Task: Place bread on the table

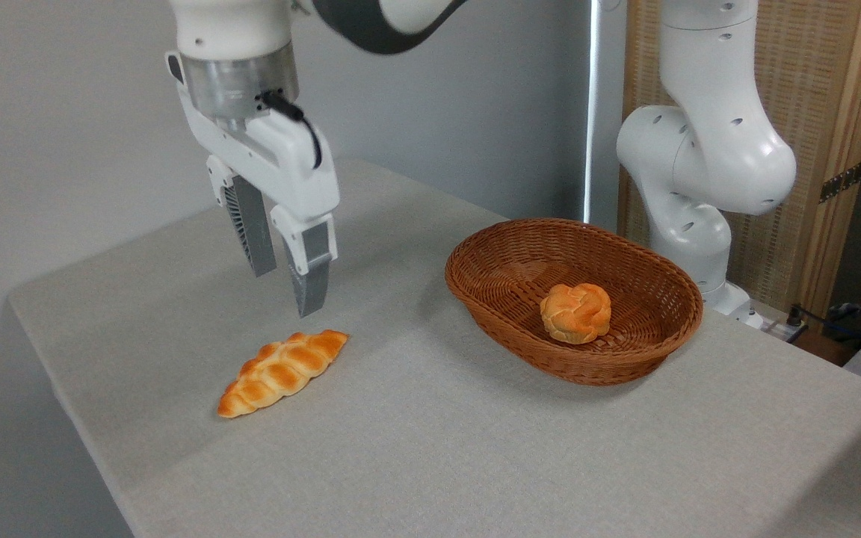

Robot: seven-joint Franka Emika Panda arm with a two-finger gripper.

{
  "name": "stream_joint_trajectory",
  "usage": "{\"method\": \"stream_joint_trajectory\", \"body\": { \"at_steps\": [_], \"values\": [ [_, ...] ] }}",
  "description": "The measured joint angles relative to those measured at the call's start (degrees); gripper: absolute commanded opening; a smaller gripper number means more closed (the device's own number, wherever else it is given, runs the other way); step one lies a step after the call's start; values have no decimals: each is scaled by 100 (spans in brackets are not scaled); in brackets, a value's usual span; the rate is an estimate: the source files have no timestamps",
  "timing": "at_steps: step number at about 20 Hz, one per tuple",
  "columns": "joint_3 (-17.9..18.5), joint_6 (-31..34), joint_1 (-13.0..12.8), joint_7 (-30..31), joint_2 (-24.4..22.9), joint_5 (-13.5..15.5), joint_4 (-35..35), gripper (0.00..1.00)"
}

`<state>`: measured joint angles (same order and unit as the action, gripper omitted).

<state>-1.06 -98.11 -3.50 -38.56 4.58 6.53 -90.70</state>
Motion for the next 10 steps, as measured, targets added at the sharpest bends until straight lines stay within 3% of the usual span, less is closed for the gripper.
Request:
{"method": "stream_joint_trajectory", "body": {
  "at_steps": [3,6,10],
  "values": [
    [-255,179,246,284,-126,-482,55,100],
    [-471,307,461,332,-247,-612,60,100],
    [-486,453,525,332,-350,-717,59,100]
  ]
}}
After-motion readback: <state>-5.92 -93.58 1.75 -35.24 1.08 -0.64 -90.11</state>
